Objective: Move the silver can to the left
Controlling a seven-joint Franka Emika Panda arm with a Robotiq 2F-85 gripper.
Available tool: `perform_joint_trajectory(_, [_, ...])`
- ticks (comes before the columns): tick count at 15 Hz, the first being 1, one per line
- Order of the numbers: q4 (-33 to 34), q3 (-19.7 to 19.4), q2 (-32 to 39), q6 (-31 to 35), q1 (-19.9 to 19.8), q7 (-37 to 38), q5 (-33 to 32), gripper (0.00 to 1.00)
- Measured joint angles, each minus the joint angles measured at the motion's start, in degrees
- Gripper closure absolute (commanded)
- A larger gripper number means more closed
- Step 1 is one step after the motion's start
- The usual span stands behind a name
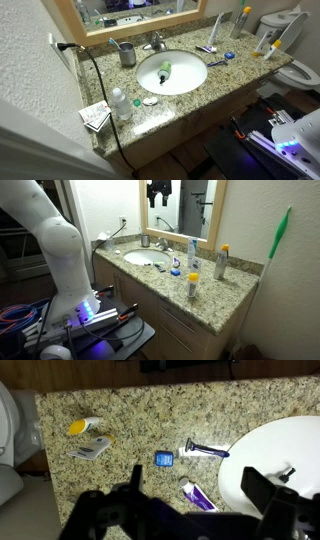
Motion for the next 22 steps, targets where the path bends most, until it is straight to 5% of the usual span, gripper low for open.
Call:
perform_joint_trajectory(4, [0.9,-0.6,0.9,1.1,-0.1,3.6,1.7,0.0])
perform_joint_trajectory(11, [15.8,-13.0,11.4,-0.3,-6.2,4.0,7.5,0.0])
perform_joint_trajectory(16, [16.8,-12.2,14.4,1.0,-6.3,11.4,7.0,0.0])
perform_joint_trajectory(22, [23.3,-12.8,31.0,8.5,-8.1,26.3,16.3,0.0])
